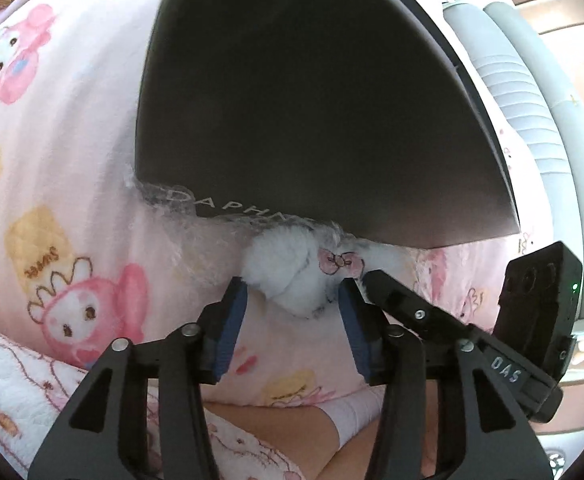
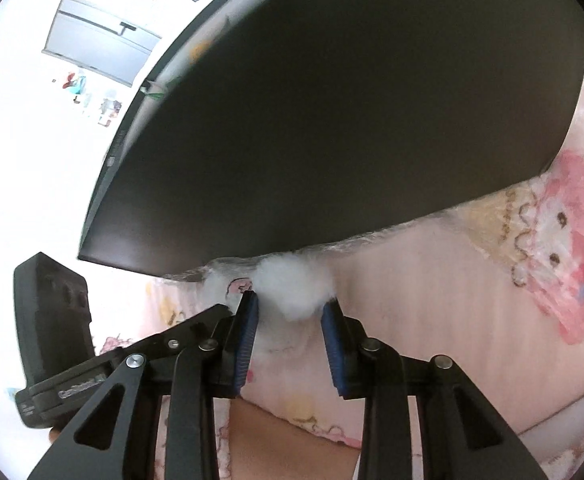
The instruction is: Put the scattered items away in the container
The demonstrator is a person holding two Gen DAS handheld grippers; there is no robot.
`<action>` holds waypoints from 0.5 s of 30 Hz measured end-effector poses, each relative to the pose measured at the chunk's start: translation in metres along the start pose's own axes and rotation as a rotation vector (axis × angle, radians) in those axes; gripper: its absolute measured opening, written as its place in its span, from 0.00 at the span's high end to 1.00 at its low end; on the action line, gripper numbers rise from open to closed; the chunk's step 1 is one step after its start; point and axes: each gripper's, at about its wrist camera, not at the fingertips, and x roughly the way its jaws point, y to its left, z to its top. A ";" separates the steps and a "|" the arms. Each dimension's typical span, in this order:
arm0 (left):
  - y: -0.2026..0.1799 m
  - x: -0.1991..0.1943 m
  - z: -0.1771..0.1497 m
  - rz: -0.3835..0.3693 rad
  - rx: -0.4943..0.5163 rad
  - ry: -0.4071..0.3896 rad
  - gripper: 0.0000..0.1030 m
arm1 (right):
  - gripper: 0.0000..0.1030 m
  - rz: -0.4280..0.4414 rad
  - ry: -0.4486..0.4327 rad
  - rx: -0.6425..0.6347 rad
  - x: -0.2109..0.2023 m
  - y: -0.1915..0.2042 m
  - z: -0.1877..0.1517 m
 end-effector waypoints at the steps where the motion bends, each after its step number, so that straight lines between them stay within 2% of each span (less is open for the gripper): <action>1: 0.000 0.001 -0.001 0.003 -0.011 0.000 0.53 | 0.73 -0.003 -0.001 0.002 0.004 -0.002 0.001; 14: -0.010 0.009 -0.027 -0.012 -0.006 -0.011 0.55 | 0.72 0.010 0.010 -0.009 0.027 -0.020 0.003; 15: -0.011 0.008 -0.030 -0.017 0.000 -0.014 0.59 | 0.72 0.004 0.006 -0.016 0.026 -0.020 0.002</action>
